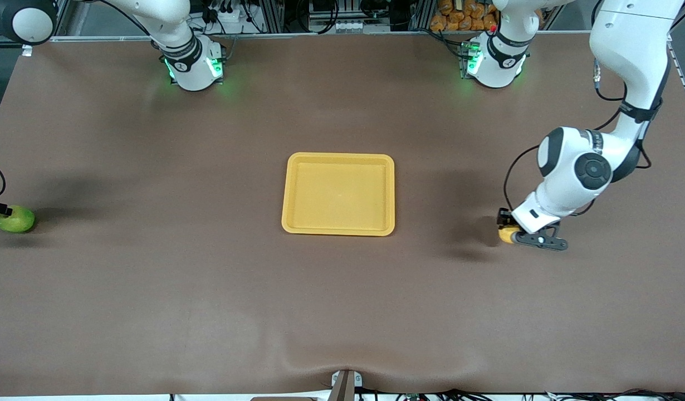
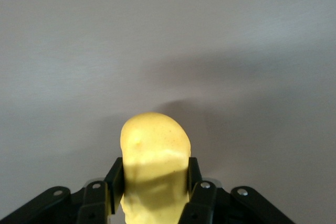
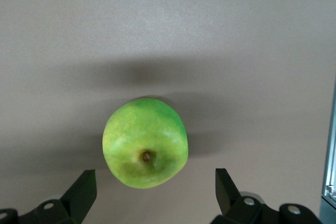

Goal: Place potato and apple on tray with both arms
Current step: 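Carry the potato with the left gripper over the yellow tray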

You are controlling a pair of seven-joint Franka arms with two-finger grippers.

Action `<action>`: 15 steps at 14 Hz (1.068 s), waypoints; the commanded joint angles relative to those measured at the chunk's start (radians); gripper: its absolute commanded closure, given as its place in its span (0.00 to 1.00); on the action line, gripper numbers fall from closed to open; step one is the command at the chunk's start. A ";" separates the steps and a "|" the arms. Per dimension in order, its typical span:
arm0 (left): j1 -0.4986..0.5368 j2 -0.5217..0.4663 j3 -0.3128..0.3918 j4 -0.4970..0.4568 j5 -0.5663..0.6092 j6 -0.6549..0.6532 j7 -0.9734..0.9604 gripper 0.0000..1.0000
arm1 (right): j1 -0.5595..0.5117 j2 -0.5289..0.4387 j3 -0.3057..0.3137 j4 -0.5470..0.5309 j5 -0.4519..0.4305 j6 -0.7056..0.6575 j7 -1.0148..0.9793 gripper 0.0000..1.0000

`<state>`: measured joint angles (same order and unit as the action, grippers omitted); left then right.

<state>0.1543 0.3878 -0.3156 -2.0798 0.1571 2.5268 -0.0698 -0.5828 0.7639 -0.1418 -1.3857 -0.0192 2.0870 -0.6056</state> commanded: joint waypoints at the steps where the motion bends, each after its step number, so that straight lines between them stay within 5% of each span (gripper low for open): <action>1: 0.002 -0.015 -0.065 0.003 0.018 -0.022 -0.070 1.00 | -0.020 0.028 0.019 0.033 0.021 -0.012 -0.022 0.00; 7: -0.079 -0.012 -0.129 0.043 0.016 -0.032 -0.074 1.00 | -0.020 0.074 0.019 0.039 0.073 -0.005 -0.080 0.00; 14: -0.304 0.059 -0.123 0.289 0.033 -0.335 -0.373 1.00 | -0.019 0.097 0.019 0.040 0.071 -0.001 -0.111 0.00; 15: -0.326 0.066 -0.123 0.300 0.047 -0.335 -0.408 1.00 | -0.020 0.097 0.019 0.040 0.071 -0.001 -0.112 0.16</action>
<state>-0.1380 0.4060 -0.4461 -1.8448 0.1647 2.2244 -0.4148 -0.5832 0.8401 -0.1385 -1.3781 0.0301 2.0909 -0.6950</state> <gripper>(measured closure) 0.493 0.004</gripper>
